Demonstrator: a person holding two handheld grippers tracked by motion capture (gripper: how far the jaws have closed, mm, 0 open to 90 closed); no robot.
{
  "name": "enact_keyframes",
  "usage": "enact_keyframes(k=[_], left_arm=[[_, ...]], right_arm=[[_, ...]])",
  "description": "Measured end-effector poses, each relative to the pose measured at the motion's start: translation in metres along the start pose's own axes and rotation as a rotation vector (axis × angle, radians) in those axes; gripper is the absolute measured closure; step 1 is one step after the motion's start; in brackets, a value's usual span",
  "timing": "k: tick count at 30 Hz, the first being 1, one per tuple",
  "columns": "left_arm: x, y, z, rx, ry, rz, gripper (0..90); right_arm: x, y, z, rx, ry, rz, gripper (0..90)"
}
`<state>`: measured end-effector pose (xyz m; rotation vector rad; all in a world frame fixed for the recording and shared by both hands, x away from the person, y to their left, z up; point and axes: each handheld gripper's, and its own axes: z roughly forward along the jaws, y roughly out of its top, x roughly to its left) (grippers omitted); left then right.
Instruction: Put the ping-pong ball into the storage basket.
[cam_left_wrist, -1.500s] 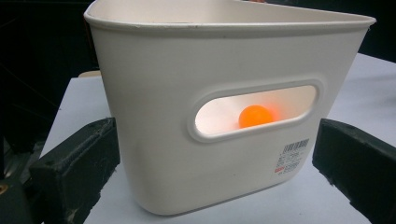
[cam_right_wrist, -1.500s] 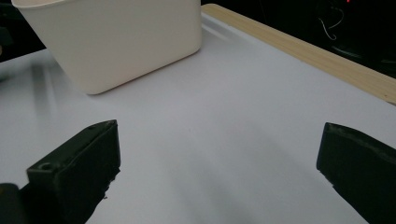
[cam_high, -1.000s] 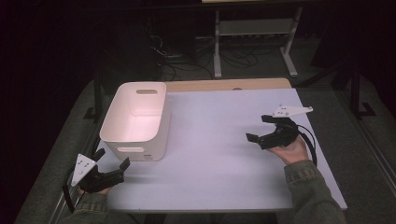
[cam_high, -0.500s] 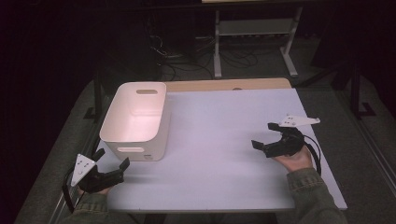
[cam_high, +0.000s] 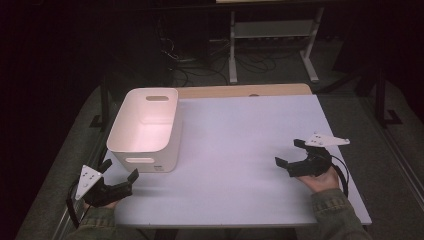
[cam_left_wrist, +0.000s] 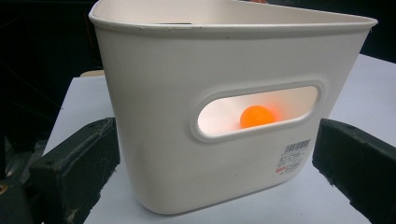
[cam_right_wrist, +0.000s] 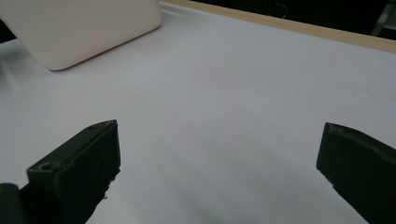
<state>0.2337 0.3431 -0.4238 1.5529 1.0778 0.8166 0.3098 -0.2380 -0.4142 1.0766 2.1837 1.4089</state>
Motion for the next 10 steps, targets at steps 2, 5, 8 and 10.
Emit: enact_keyframes(k=[2, 5, 8, 10], left_arm=[[0.0000, 0.0000, -0.0001, -0.001, -0.002, 0.000, 0.1], [-0.0001, 0.0001, -0.0002, -0.002, -0.003, 0.000, 0.1], [-0.0001, 0.0001, -0.0004, -0.002, -0.004, -0.002, 0.1], [0.0000, 0.0002, -0.0006, 0.000, -0.006, 0.000, 0.1]], right_arm=[[0.0008, -0.0023, -0.0024, -0.009, -0.003, 0.001, 0.0], [0.0021, -0.0054, -0.0059, -0.016, -0.010, -0.001, 0.0], [0.0024, -0.0084, -0.0085, -0.022, -0.015, 0.000, 0.0], [0.0029, -0.0096, -0.0102, -0.024, -0.020, 0.001, 0.0]])
